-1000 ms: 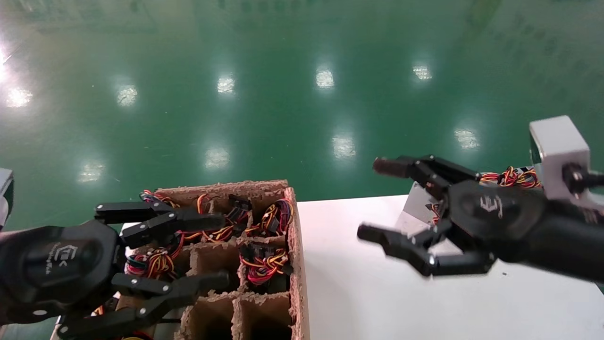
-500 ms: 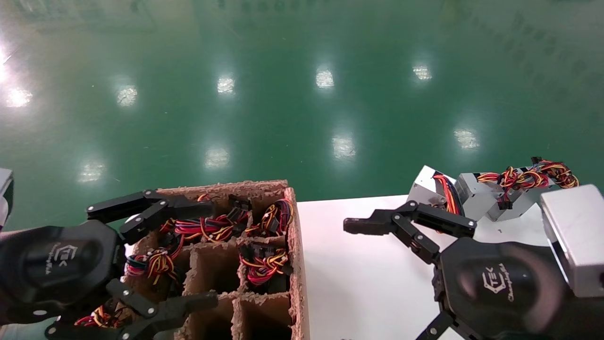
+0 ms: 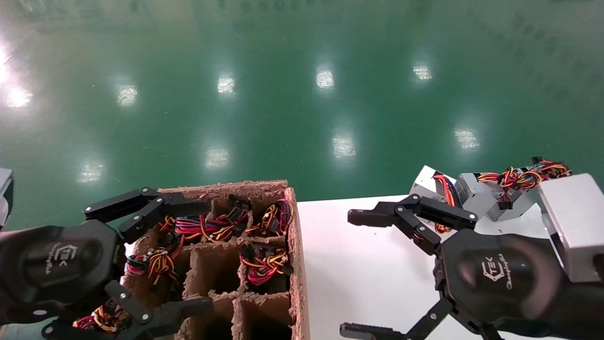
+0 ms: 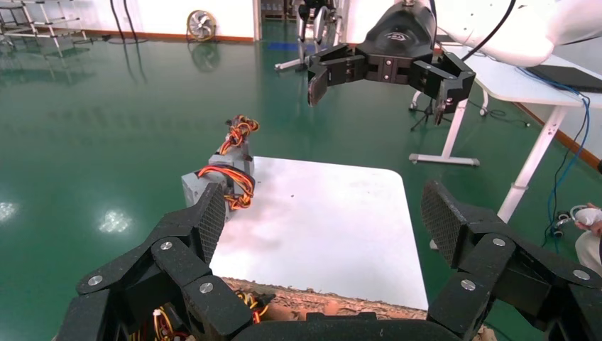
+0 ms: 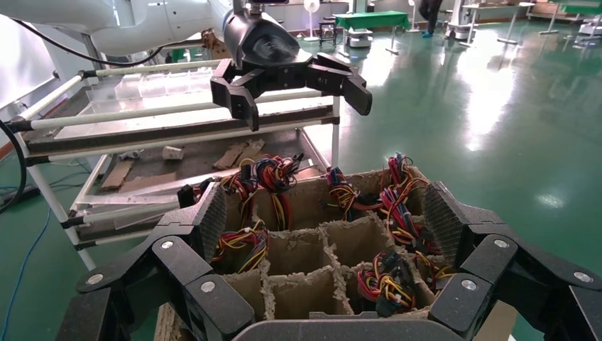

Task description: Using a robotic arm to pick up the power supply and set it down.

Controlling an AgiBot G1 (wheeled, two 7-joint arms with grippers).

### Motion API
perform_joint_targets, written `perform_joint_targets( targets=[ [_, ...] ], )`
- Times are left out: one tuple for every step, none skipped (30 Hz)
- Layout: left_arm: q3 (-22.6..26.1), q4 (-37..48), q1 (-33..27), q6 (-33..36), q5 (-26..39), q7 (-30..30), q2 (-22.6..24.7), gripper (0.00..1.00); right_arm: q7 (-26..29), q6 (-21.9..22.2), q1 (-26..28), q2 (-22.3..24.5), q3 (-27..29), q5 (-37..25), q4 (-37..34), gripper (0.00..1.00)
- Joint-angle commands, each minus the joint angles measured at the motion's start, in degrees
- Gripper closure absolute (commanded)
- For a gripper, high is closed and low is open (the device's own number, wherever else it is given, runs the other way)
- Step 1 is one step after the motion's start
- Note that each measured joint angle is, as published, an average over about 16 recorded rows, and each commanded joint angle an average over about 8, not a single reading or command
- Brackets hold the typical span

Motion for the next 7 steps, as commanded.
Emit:
perform_joint_targets(
  targets=[
    [0.0, 0.0, 0.0, 0.0, 0.0, 0.0, 0.0, 0.00, 0.0, 0.0, 0.1, 0.0, -0.1, 0.0, -0.2, 0.00],
    [0.0, 0.0, 0.0, 0.0, 0.0, 0.0, 0.0, 0.00, 0.0, 0.1, 0.1, 0.0, -0.1, 0.1, -0.3, 0.00],
    [0.0, 0.0, 0.0, 0.0, 0.0, 0.0, 0.0, 0.00, 0.0, 0.1, 0.1, -0.1, -0.2, 0.1, -0.4, 0.00],
    [0.0, 0.0, 0.0, 0.0, 0.0, 0.0, 0.0, 0.00, 0.0, 0.1, 0.1, -0.1, -0.2, 0.1, -0.4, 0.00],
    [0.0, 0.0, 0.0, 0.0, 0.0, 0.0, 0.0, 0.00, 0.0, 0.1, 0.2, -0.1, -0.2, 0.1, -0.4, 0.00],
    [0.0, 0.0, 0.0, 0.0, 0.0, 0.0, 0.0, 0.00, 0.0, 0.1, 0.2, -0.1, -0.2, 0.1, -0.5, 0.00],
    [0.0, 0.0, 0.0, 0.0, 0.0, 0.0, 0.0, 0.00, 0.0, 0.1, 0.2, -0.1, -0.2, 0.1, -0.5, 0.00]
  ],
)
